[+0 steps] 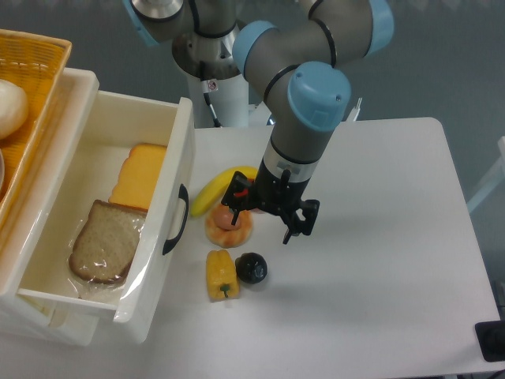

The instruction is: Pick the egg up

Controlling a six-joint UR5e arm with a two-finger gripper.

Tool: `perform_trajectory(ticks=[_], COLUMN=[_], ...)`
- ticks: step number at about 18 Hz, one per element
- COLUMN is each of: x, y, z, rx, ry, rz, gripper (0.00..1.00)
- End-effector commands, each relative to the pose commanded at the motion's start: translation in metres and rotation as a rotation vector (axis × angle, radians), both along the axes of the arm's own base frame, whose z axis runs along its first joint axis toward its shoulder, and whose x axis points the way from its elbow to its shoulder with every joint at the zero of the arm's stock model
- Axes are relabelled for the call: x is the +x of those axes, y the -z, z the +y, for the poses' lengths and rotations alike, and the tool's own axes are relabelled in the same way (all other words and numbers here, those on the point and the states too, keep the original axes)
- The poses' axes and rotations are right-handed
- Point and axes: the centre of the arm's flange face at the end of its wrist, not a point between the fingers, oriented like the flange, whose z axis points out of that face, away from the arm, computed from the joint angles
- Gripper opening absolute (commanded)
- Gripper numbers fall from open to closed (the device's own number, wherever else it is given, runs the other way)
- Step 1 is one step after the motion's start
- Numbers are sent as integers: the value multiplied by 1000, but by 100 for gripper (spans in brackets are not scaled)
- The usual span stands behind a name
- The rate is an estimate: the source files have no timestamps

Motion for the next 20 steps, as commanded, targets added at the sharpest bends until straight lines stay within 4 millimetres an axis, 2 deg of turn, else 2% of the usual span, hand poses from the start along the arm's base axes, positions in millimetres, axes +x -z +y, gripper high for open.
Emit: perform_trajectory(ticks=[4, 13, 17, 20], x=[-1, 0, 5, 4], y=[4, 29, 47, 50], z=[0, 0, -10, -15], rx=[-14, -67, -127, -160], ry=[21, 380, 532, 611], rz=[10, 107, 132, 155], gripper=[100, 100, 100, 100])
